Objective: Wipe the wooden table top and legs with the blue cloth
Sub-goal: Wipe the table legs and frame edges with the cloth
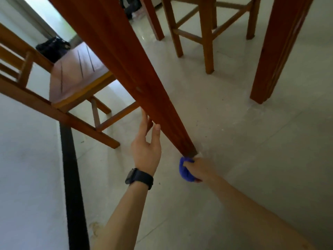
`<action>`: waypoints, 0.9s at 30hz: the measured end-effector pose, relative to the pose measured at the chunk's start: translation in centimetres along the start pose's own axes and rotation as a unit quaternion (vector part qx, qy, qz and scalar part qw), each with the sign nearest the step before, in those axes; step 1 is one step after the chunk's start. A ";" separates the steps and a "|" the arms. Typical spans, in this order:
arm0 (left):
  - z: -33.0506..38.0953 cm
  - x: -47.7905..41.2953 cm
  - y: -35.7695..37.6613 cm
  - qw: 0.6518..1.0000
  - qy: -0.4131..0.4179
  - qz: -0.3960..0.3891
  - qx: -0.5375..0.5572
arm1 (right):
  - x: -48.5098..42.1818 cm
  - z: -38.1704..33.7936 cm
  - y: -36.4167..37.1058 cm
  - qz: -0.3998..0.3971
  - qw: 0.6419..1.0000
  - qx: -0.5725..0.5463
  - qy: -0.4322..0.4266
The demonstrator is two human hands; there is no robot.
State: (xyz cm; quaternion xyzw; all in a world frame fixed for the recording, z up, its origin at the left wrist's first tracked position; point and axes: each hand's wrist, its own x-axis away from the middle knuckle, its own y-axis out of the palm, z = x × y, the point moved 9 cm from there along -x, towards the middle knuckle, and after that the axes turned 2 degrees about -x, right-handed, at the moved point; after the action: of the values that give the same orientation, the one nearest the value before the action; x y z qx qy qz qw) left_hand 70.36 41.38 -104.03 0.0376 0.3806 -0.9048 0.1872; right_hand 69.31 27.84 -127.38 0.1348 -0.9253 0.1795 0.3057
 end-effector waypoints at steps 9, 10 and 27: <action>2.0 -1.7 -4.1 0.993 0.033 0.018 0.108 | 10.4 -11.2 -5.7 0.238 0.928 -0.087 -0.273; 2.5 -2.4 -5.2 0.985 0.027 0.031 0.165 | 12.6 -14.1 -7.1 0.273 0.898 -0.091 -0.333; 3.9 -3.1 -4.0 0.931 -0.050 -0.039 0.360 | 9.3 -13.7 -6.3 0.141 0.848 0.400 -0.318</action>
State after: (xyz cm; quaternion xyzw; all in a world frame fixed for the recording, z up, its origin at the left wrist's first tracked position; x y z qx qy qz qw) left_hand 72.09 42.17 -97.94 0.0424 0.0207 -0.9884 0.1444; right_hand 71.41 26.51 -109.83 0.1634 -0.8288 0.5228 -0.1147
